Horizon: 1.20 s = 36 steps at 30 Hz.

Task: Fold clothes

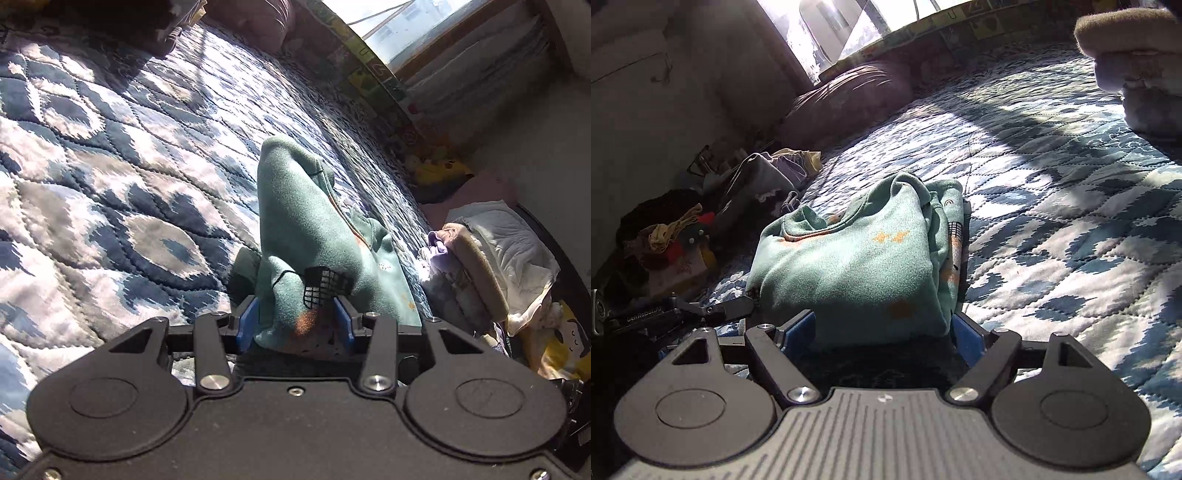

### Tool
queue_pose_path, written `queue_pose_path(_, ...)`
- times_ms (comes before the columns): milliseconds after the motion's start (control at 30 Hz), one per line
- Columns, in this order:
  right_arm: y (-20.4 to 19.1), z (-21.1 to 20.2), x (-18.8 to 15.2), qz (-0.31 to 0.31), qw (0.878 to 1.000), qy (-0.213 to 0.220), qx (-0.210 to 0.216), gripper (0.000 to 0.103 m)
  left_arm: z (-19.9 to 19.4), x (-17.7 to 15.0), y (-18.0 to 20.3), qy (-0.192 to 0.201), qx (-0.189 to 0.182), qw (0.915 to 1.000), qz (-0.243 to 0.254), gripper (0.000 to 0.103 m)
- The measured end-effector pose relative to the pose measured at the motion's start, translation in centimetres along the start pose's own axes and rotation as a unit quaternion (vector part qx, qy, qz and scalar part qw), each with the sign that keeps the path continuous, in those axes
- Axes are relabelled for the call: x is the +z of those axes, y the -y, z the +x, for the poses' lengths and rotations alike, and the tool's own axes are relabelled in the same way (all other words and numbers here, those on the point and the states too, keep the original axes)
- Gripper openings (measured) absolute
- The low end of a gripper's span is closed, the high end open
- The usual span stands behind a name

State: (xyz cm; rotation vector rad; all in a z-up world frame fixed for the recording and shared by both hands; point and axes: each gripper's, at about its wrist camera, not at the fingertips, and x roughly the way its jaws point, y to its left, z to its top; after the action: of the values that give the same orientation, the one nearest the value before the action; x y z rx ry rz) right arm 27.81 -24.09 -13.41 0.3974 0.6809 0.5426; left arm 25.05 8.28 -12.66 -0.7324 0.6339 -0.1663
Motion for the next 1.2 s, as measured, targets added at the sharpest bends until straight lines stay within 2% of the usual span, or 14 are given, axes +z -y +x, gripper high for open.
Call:
queue_pose_path(167,1.1,-0.1,2.5,0.025,0.998,0.06,0.001,0.084,0.4,1.5,0.5,0.015,0.012,0.9998,0.011,0.063)
queue_pose_path(333,1.4,2.9,3.8,0.035,0.997,0.062,-0.007,0.083,2.6,3.0,0.2,0.0,0.018,0.9996,0.02,0.063)
queue_pose_path(367,1.7,3.7,3.9,0.039,0.998,0.055,-0.007,0.078,3.0,3.3,0.1,-0.001,0.015,0.9997,0.021,0.06)
queue_pose_path(400,1.9,4.4,4.0,0.043,0.998,0.046,-0.003,0.073,3.3,3.4,0.2,0.001,0.009,0.9996,0.025,0.048)
queue_pose_path(433,2.1,5.1,4.0,0.047,0.998,0.035,0.006,0.062,3.5,3.5,0.3,0.003,0.006,0.9994,0.034,0.04)
queue_pose_path(467,2.0,5.6,4.0,0.042,0.999,0.025,0.011,0.056,3.6,3.4,0.5,0.004,0.005,0.999,0.045,0.036)
queue_pose_path(500,1.6,5.9,4.0,0.028,0.999,0.019,0.012,0.054,3.7,3.3,0.5,0.004,0.003,0.9987,0.052,0.029)
queue_pose_path(567,0.7,5.8,3.9,-0.004,1.0,0.02,0.012,0.041,3.7,3.1,0.4,0.004,-0.003,0.9983,0.058,0.023)
queue_pose_path(667,0.6,5.0,4.0,-0.008,0.999,0.027,0.024,0.034,3.3,3.3,0.1,0.004,-0.022,0.9986,0.048,0.018)
queue_pose_path(767,0.5,3.8,3.8,-0.012,0.999,0.037,0.038,0.032,2.3,3.3,0.8,0.008,-0.042,0.9976,0.056,0.015)
queue_pose_path(933,0.4,0.6,3.2,-0.011,0.995,0.056,0.085,0.032,-0.6,2.8,2.2,0.006,-0.086,0.9932,0.078,0.015)
queue_pose_path(1000,0.8,-0.6,2.8,0.003,0.993,0.055,0.108,0.034,-1.7,2.1,2.7,-0.003,-0.09,0.9925,0.083,0.015)
queue_pose_path(1067,1.4,-2.0,2.2,0.023,0.989,0.054,0.134,0.051,-2.8,1.4,3.1,-0.012,-0.093,0.9919,0.086,0.015)
queue_pose_path(1200,1.5,-4.9,0.7,0.053,0.983,0.062,0.165,0.073,-4.6,-0.4,3.9,-0.025,-0.091,0.9913,0.092,0.019)
